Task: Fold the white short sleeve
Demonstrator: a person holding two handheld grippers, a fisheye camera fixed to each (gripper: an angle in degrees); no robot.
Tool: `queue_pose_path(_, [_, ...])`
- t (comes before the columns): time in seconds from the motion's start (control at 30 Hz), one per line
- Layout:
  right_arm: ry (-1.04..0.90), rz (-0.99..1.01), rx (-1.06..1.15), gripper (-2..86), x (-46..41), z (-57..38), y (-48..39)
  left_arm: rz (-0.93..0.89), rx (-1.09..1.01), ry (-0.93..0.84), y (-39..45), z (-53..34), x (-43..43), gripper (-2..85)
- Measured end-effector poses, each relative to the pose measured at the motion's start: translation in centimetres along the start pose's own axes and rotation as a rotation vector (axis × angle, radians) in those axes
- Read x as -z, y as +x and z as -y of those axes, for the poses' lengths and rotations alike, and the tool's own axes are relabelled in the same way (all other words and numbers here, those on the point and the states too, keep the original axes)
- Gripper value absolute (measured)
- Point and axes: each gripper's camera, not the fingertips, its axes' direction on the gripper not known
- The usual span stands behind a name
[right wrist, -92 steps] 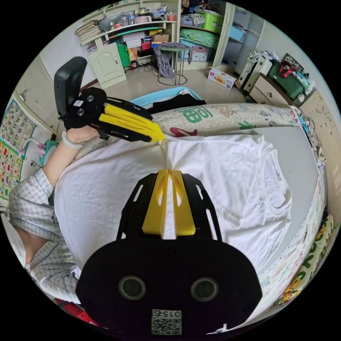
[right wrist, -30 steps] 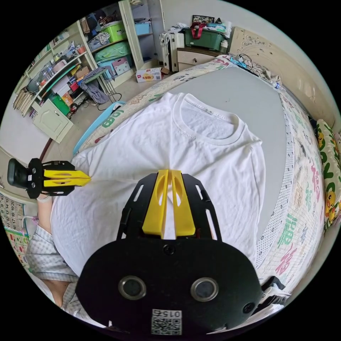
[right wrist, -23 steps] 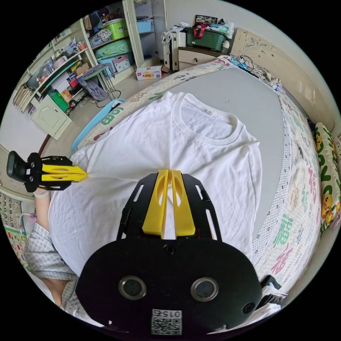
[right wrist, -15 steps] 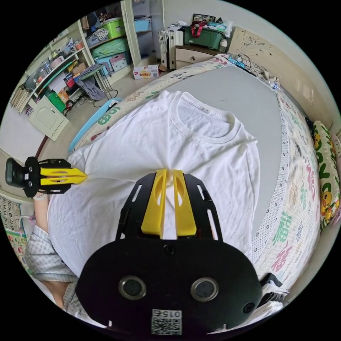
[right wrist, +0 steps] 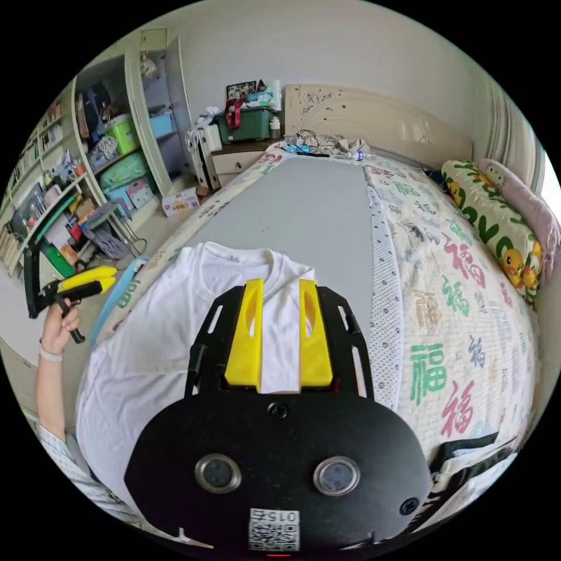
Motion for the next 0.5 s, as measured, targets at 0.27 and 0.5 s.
queue_pose_path(0.27, [-0.082, 0.047, -0.023, 13.7, -10.1, 2.2, 3.9, -0.081, 0.073, -0.065, -3.7, 4.7, -9.7, 11.0])
queue_pose_path(0.5, [-0.185, 0.060, -0.032, 9.1, -18.0, 0.9, 7.5, -0.074, 0.006, -0.140, -3.7, 7.1, -12.8, 8.1])
